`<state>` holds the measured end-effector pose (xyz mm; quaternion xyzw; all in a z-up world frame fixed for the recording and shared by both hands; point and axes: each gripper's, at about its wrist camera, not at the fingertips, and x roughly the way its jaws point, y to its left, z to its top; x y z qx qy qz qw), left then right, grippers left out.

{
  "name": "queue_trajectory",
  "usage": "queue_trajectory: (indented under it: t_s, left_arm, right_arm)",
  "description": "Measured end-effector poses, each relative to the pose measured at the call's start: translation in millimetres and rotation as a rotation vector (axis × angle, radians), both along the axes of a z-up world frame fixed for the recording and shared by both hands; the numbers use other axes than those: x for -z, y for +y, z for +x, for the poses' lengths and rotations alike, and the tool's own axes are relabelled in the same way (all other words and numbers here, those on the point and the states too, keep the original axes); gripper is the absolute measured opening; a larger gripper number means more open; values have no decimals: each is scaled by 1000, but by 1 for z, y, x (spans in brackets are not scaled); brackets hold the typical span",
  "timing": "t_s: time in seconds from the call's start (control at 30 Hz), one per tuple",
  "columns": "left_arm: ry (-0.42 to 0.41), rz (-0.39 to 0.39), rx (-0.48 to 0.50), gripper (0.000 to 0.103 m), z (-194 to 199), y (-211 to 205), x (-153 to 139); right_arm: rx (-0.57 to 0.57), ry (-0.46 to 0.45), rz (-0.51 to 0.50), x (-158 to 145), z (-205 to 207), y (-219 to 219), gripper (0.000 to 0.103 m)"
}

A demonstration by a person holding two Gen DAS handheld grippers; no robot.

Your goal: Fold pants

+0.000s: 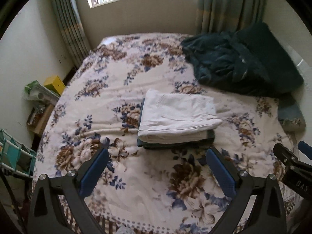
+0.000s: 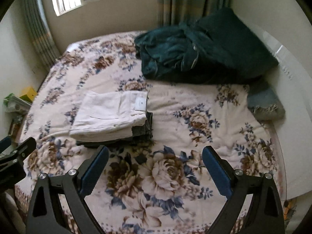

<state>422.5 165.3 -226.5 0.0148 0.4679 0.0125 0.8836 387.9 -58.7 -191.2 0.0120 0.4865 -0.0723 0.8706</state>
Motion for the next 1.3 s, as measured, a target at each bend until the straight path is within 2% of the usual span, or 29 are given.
queue_trajectory:
  t_s: [0.33, 0.5, 0.7, 1.0, 1.3]
  left_arm:
    - [-143, -14, -24, 102, -113, -22, -103]
    - [-193, -3, -57, 102, -164, -27, -143]
    - [-235, -5, -93, 102, -212, -26, -175]
    - [-279, 29, -77, 102, -263, -25, -211]
    - [-299, 36, -89, 102, -281, -16, -219]
  right_arm:
    - [-79, -149, 2, -135, -125, -10, 98]
    - [-122, -196, 17, -183, -178, -14, 98]
    - [-170, -244, 0, -233, -233, -13, 98]
    - [-220, -279, 16, -279, -298, 0, 98]
    - [-219, -281, 31, -293, -319, 5, 98]
